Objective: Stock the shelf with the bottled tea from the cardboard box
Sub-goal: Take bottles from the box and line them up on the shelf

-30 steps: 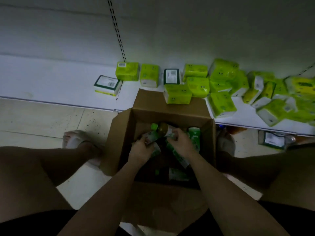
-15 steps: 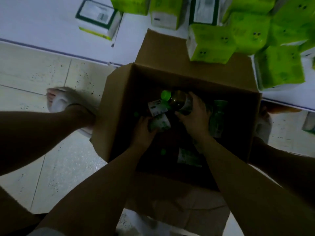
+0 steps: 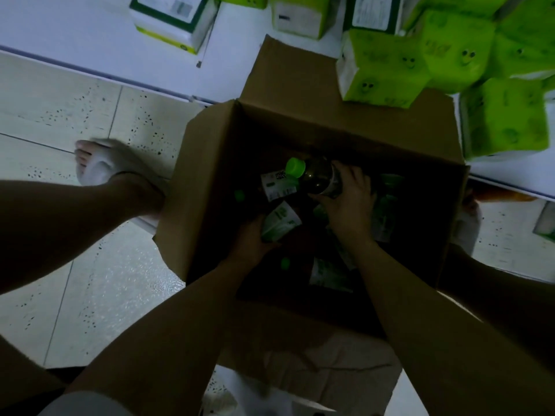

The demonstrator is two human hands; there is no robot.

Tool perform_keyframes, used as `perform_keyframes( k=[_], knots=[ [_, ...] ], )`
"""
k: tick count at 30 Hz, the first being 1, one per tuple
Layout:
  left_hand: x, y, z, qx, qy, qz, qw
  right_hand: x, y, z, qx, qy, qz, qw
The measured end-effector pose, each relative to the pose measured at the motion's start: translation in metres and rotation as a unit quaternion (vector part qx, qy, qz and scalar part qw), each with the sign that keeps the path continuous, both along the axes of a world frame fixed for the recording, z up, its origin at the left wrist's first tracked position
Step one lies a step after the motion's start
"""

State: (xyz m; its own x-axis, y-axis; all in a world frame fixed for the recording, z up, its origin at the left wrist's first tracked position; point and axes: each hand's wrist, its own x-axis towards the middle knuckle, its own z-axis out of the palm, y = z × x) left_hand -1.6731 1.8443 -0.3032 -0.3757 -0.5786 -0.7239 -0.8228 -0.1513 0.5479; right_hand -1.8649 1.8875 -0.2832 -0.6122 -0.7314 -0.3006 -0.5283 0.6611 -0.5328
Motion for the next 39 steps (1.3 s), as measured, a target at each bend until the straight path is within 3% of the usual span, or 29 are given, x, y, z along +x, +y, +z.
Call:
perform_keyframes(
  k=[8, 16, 24, 30, 39],
  knots=[
    [0.009, 0.001, 0.026, -0.026, 0.061, 0.042, 0.997, 0.004, 0.007, 0.027, -0.102, -0.13, -0.129, 0.978],
    [0.001, 0.002, 0.101, -0.085, 0.161, 0.118, 0.976, 0.023, 0.005, 0.095, -0.214, -0.179, -0.197, 0.94],
    [-0.011, 0.0, 0.193, -0.185, 0.28, 0.227, 0.914, 0.032, 0.004, 0.2, -0.31, -0.226, -0.14, 0.913],
    [-0.015, -0.019, 0.277, -0.235, 0.392, 0.231, 0.859, 0.039, 0.008, 0.292, -0.385, -0.205, -0.097, 0.895],
    [0.004, -0.065, 0.416, -0.336, 0.464, 0.173, 0.801, 0.04, -0.003, 0.421, -0.479, -0.12, -0.027, 0.869]
  ],
)
